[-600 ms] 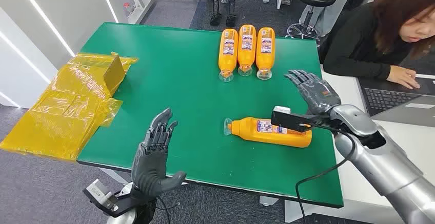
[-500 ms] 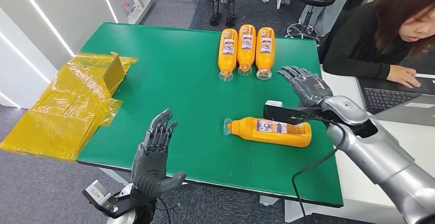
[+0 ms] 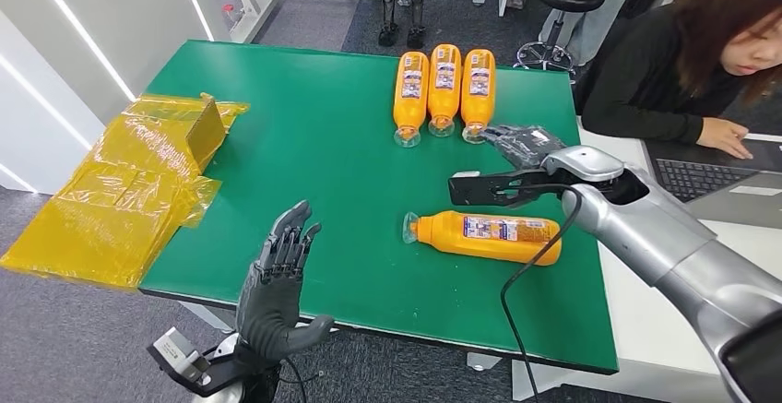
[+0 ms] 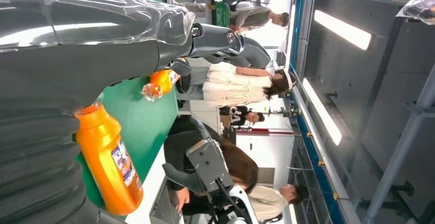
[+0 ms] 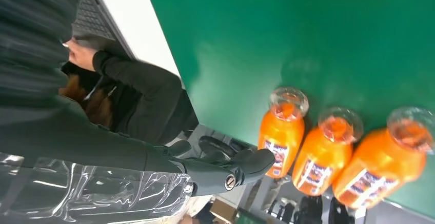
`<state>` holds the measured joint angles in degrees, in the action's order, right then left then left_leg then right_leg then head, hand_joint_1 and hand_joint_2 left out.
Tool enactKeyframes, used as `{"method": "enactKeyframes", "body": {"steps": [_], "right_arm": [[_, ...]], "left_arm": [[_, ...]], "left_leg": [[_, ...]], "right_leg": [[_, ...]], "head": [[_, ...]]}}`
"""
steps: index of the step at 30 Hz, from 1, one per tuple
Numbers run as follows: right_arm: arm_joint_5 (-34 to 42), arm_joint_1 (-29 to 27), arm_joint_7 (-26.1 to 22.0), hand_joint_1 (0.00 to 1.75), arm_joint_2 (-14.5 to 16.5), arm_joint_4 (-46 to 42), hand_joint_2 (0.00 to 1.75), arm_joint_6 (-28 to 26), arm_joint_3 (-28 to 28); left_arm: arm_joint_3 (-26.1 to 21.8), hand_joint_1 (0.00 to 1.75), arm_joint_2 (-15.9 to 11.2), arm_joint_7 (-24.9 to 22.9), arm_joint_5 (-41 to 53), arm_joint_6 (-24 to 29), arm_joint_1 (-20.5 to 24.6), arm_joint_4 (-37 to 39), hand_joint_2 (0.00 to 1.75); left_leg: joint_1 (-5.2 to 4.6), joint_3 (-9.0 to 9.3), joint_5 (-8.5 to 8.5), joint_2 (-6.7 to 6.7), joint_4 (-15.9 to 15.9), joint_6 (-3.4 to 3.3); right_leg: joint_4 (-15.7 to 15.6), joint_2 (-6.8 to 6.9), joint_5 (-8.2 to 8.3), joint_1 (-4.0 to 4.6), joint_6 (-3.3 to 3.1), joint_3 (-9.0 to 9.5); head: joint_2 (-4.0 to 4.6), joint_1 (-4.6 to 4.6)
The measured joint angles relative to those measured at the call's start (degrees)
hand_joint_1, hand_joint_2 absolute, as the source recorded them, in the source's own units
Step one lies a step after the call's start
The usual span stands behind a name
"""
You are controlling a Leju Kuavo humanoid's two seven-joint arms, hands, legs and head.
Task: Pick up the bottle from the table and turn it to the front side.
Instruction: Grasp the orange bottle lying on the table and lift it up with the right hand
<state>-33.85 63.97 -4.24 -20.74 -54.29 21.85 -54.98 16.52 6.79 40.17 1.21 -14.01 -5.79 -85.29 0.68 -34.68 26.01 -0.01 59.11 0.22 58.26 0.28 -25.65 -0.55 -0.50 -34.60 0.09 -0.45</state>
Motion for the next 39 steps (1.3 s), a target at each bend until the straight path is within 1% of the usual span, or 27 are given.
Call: {"method": "enactKeyframes", "body": {"steps": [7,13,17,25,31,32,35,36,39], "right_arm": [[2.6,1.3,0.1,0.0,0.4,3.0,1.75,1.3,-4.3],[5.0,0.7,0.6,0.0,0.4,4.8,1.75,-0.8,-7.6],[5.8,-1.5,0.5,0.0,0.3,6.5,1.75,-2.6,-9.1],[5.8,-6.9,0.6,0.0,0.3,9.8,1.75,-3.7,-11.5],[4.6,-8.9,-0.5,0.0,1.4,13.6,1.75,-5.5,-12.5],[4.4,-9.0,-0.7,0.12,1.7,14.3,1.75,-5.8,-12.6],[4.0,-9.0,-1.7,1.43,2.5,16.2,1.75,-6.0,-12.6],[3.9,-9.0,-1.9,1.75,2.8,16.7,1.75,-6.0,-12.6],[3.8,-9.0,-2.5,1.75,3.7,18.1,1.75,-6.4,-12.6]], "left_arm": [[0.0,0.0,-0.3,0.0,0.7,0.3,-1.1,-0.5,1.75],[0.0,0.0,-0.3,0.0,1.3,0.1,-1.5,-0.5,1.75],[0.0,0.0,-0.3,0.0,1.5,-0.3,-1.7,-0.5,1.75],[0.0,0.0,-0.2,-0.1,1.6,-0.7,-1.7,-0.5,1.75],[0.0,0.0,0.2,-0.7,1.6,-1.0,-1.6,-0.5,1.75],[0.0,0.0,0.2,-0.8,1.6,-1.0,-1.6,-0.5,1.75],[0.0,0.0,0.3,-1.1,1.6,-0.8,-1.6,-0.5,1.75],[0.0,0.0,0.3,-1.1,1.6,-0.7,-1.6,-0.5,1.75],[0.0,0.0,0.3,-1.1,1.6,-0.3,-1.7,-0.5,1.75]], "left_leg": [[0.01,0.02,0.0,0.0,0.0,0.0],[0.01,0.04,0.0,0.02,0.0,0.0],[0.01,0.03,0.0,0.01,0.0,0.0],[0.01,0.03,0.01,0.01,0.0,0.0],[0.03,0.13,0.02,0.05,0.0,0.01],[0.03,0.18,0.03,0.08,0.0,0.02],[0.04,0.35,0.06,0.12,0.0,0.03],[0.04,0.39,0.06,0.12,0.0,0.04],[0.04,0.48,0.07,0.17,0.0,0.05]], "right_leg": [[0.0,0.0,0.0,0.01,0.0,-0.01],[0.0,-0.02,0.0,0.01,0.0,-0.02],[0.0,-0.02,0.0,0.01,0.0,-0.01],[0.0,-0.02,0.0,0.01,0.0,-0.01],[0.0,-0.06,-0.01,0.02,-0.01,0.05],[0.0,-0.1,-0.01,0.02,-0.01,0.09],[0.0,-0.15,-0.02,0.03,-0.01,0.24],[0.0,-0.15,-0.03,0.03,-0.01,0.29],[0.0,-0.19,-0.01,0.03,-0.02,0.36]], "head": [[0.0,0.01],[0.0,0.01],[0.0,0.01],[0.0,0.0],[0.0,0.0],[0.0,0.01],[0.0,0.02],[0.0,0.0],[0.0,0.0]]}}
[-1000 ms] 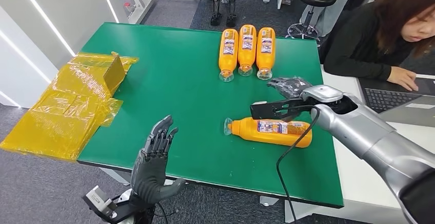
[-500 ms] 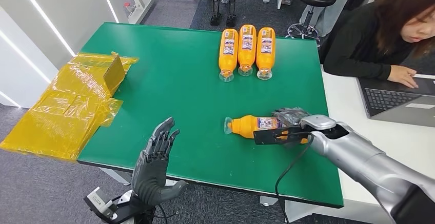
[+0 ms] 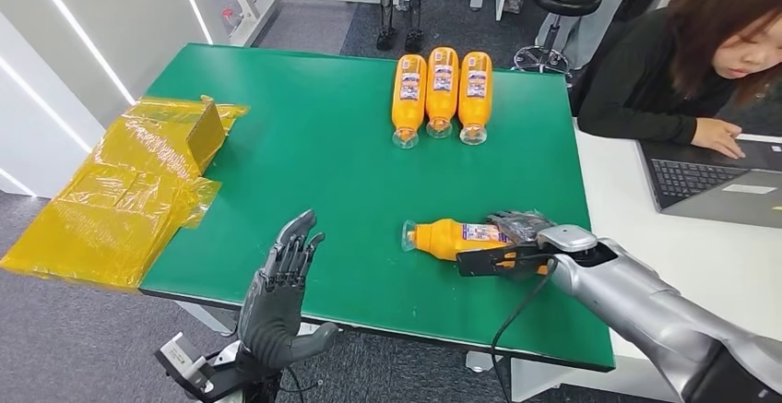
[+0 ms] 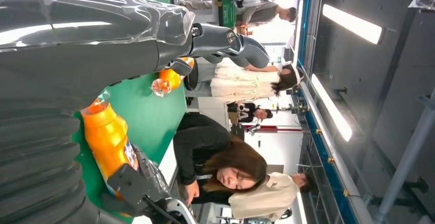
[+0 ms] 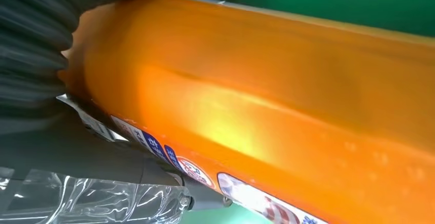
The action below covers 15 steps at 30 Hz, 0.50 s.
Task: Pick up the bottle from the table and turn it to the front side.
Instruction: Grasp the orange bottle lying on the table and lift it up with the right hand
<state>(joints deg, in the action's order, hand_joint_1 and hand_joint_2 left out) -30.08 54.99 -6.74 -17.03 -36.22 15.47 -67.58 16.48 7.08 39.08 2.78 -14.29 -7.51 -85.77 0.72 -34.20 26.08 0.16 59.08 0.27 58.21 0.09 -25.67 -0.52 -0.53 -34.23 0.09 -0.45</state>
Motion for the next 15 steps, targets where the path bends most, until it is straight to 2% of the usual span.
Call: {"method": "enactKeyframes", "body": {"steps": [7,11,15], "right_arm": [[-1.1,-0.3,-0.3,1.75,1.9,2.1,1.75,-6.0,0.0],[-5.5,-2.2,1.2,1.75,1.6,1.2,1.75,-15.9,1.5],[-13.5,-6.0,5.3,1.75,-0.4,-5.0,1.75,-26.8,7.0]], "left_arm": [[-0.1,0.0,0.0,0.0,0.1,0.8,-0.5,-0.7,1.75],[-0.6,0.0,0.0,0.1,0.6,1.3,-1.3,-1.3,1.75],[-1.2,0.0,0.1,0.3,0.9,1.8,-1.8,-1.7,1.75]], "left_leg": [[-0.01,0.0,-0.14,0.01,0.0,-0.01],[-0.01,-0.06,-0.17,-0.01,0.0,-0.03],[-0.02,-0.18,-0.15,-0.11,0.0,-0.04]], "right_leg": [[0.0,0.0,0.14,-0.01,-0.04,-0.01],[0.0,0.02,0.16,-0.01,-0.05,-0.06],[0.0,0.12,0.12,-0.01,-0.03,-0.14]], "head": [[0.0,0.0],[0.0,0.0],[0.0,0.0]]}}
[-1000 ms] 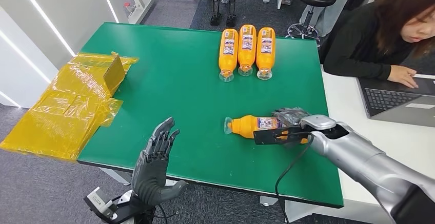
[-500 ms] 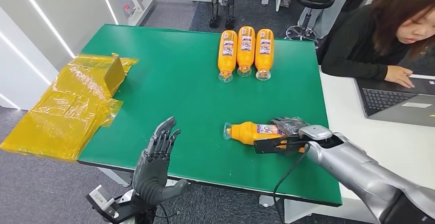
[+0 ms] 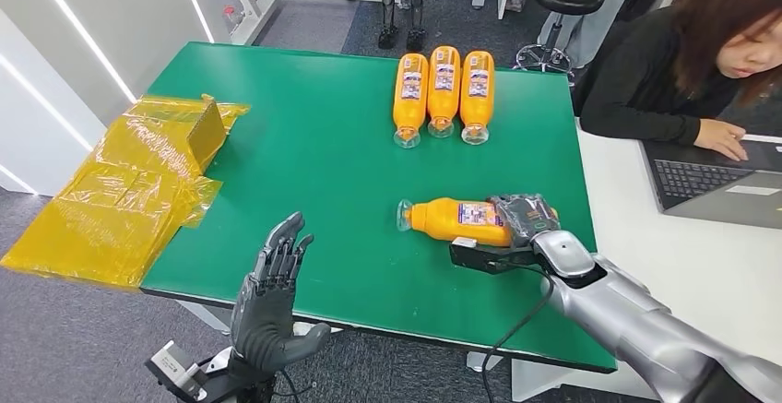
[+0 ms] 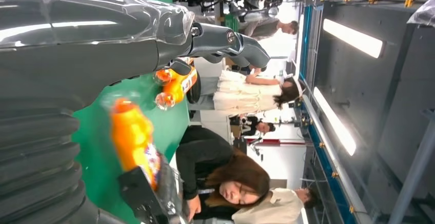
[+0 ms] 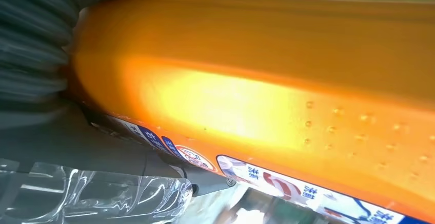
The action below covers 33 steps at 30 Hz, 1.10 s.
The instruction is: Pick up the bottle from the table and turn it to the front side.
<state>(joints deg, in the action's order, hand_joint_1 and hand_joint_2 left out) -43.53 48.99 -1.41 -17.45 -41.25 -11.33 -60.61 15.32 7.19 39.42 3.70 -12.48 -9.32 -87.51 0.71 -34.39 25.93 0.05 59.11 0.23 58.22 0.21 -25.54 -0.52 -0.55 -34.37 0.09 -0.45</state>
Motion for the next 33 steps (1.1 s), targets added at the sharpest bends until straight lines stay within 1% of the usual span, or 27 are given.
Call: {"method": "enactKeyframes", "body": {"steps": [3,6,12,17,21,25,29,33], "right_arm": [[-7.1,-4.8,2.2,1.75,-1.3,-7.2,1.75,-3.5,7.5],[-12.2,-10.9,2.6,1.75,-2.2,-14.7,1.75,-4.7,15.5],[-16.0,-23.2,0.7,1.75,-4.1,-28.1,1.75,-8.1,28.5],[-17.9,-34.0,-1.8,1.75,-4.4,-37.7,1.75,-14.5,35.5],[-21.2,-42.5,-2.8,1.75,-2.7,-43.8,1.75,-20.0,37.9],[-22.1,-48.3,-3.8,1.75,-0.2,-47.7,1.75,-23.1,38.1],[-20.6,-51.9,-7.3,1.75,2.8,-49.5,1.75,-26.2,37.5],[-20.1,-52.9,-9.1,1.75,6.4,-49.1,1.75,-27.5,35.5]], "left_arm": [[-0.6,0.0,0.3,0.0,0.3,0.2,0.1,0.0,1.75],[-1.0,0.0,0.4,0.0,0.6,0.1,0.4,0.0,1.75],[-1.2,0.0,0.8,-0.3,1.4,0.1,1.1,0.0,1.75],[-1.2,0.0,1.0,-0.7,1.8,0.1,1.5,0.1,1.75],[-1.2,0.0,1.3,-0.8,1.8,0.0,1.9,0.5,1.75],[-1.1,0.0,1.3,-1.1,0.5,-1.1,3.0,1.2,1.75],[-0.2,0.0,1.6,-1.7,-1.6,-3.3,4.8,3.5,1.75],[1.7,0.0,1.8,-1.5,-3.4,-5.4,6.5,6.1,1.75]], "left_leg": [[0.0,-0.05,0.08,-0.03,0.0,0.01],[0.0,-0.11,0.14,-0.04,0.0,0.02],[0.0,-0.29,0.15,-0.3,0.0,0.03],[-0.01,-0.29,0.25,-0.29,0.0,-0.06],[0.0,-0.29,0.34,-0.29,0.0,-0.02],[0.01,-0.24,0.39,-0.25,0.0,0.06],[0.01,-0.24,0.39,-0.25,0.0,0.06],[0.01,-0.22,0.39,-0.12,0.0,0.06]], "right_leg": [[0.0,0.01,-0.06,0.0,0.02,-0.05],[0.0,0.02,-0.12,0.0,0.02,-0.13],[0.0,0.3,-0.24,0.0,0.04,-0.2],[0.0,0.29,-0.32,0.0,0.07,-0.2],[0.0,0.3,-0.42,0.0,0.05,-0.19],[0.0,0.25,-0.49,0.01,-0.05,-0.2],[0.0,0.26,-0.51,0.01,-0.06,-0.19],[0.0,0.16,-0.5,0.0,-0.07,-0.2]], "head": [[0.0,0.01],[0.0,0.02],[0.0,0.01],[0.0,0.01],[0.0,0.0],[0.0,0.02],[0.0,0.01],[0.0,0.01]]}}
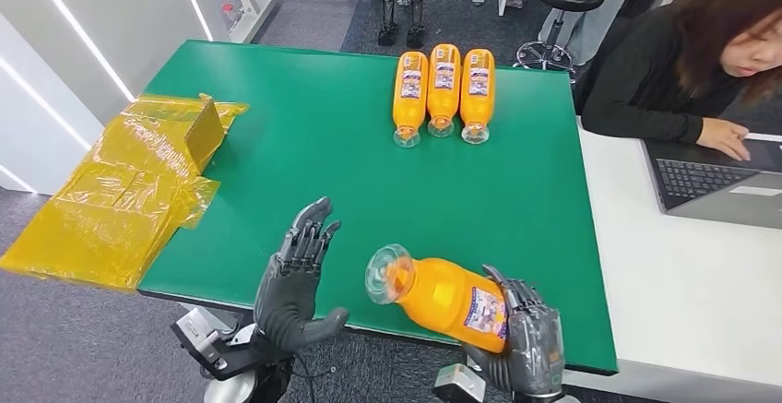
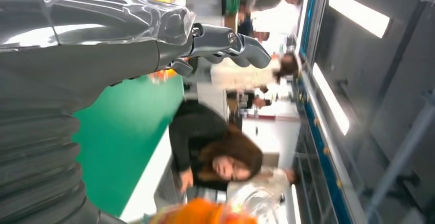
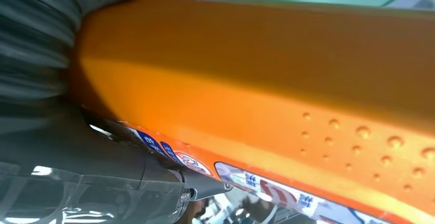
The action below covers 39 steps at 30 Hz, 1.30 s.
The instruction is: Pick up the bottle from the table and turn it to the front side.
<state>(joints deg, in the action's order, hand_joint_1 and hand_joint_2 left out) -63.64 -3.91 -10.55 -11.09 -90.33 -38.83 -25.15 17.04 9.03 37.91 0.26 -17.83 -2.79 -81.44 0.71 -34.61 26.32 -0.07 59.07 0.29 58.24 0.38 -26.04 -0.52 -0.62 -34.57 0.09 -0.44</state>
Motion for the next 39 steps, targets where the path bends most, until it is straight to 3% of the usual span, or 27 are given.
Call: {"method": "enactKeyframes", "body": {"steps": [7,18,19,23,33,37,39], "right_arm": [[0.7,0.4,-0.5,1.75,5.0,1.9,1.75,-0.2,-3.0],[0.7,0.8,-0.6,1.75,6.7,3.1,1.75,-0.3,-5.1],[0.6,0.8,-0.5,1.75,6.8,3.1,1.75,-0.3,-5.2],[0.7,0.9,-0.5,1.75,7.1,3.1,1.75,-0.3,-5.2],[4.5,1.7,-2.4,1.75,7.7,4.1,1.75,0.0,-6.0],[6.3,2.6,-3.0,1.75,7.9,5.1,1.75,1.4,-7.0],[6.9,3.0,-3.3,1.75,8.2,5.8,1.75,2.1,-7.4]], "left_arm": [[4.4,0.0,-0.2,-1.8,-6.4,-6.9,1.1,1.8,1.75],[10.2,0.0,-1.3,-5.8,-13.3,-12.5,2.2,2.4,1.75],[10.5,0.07,-1.4,-6.1,-13.6,-12.6,2.5,2.4,1.75],[11.6,1.7,-1.5,-6.5,-14.3,-12.6,3.9,3.1,1.75],[12.7,1.75,-1.5,-5.3,-14.2,-9.9,8.7,7.2,1.75],[12.8,1.63,-1.5,-5.1,-14.3,-9.0,9.3,7.7,1.75],[12.8,1.66,-1.5,-5.0,-14.3,-8.5,9.5,7.8,1.75]], "left_leg": [[0.0,0.01,0.0,0.02,0.0,0.0],[-0.01,0.02,0.02,0.03,0.0,-0.01],[-0.01,0.02,0.02,0.03,0.0,-0.01],[-0.01,0.03,0.02,0.03,0.0,-0.01],[-0.01,0.02,0.01,0.03,0.0,-0.01],[-0.01,0.01,0.01,0.03,0.0,-0.01],[0.0,0.01,0.01,0.03,0.0,-0.01]], "right_leg": [[0.0,-0.01,0.0,0.0,0.0,0.0],[0.0,-0.01,-0.01,-0.01,0.01,-0.01],[0.0,-0.02,-0.01,-0.01,0.0,-0.01],[0.0,-0.01,-0.01,-0.01,0.0,0.0],[0.0,-0.02,0.0,-0.01,0.0,0.01],[0.0,-0.01,0.0,-0.01,-0.01,0.01],[0.0,-0.02,0.0,0.0,-0.01,0.0]], "head": [[0.0,0.0],[0.0,0.0],[0.0,0.01],[0.0,0.0],[0.0,0.01],[0.0,-0.01],[0.0,0.0]]}}
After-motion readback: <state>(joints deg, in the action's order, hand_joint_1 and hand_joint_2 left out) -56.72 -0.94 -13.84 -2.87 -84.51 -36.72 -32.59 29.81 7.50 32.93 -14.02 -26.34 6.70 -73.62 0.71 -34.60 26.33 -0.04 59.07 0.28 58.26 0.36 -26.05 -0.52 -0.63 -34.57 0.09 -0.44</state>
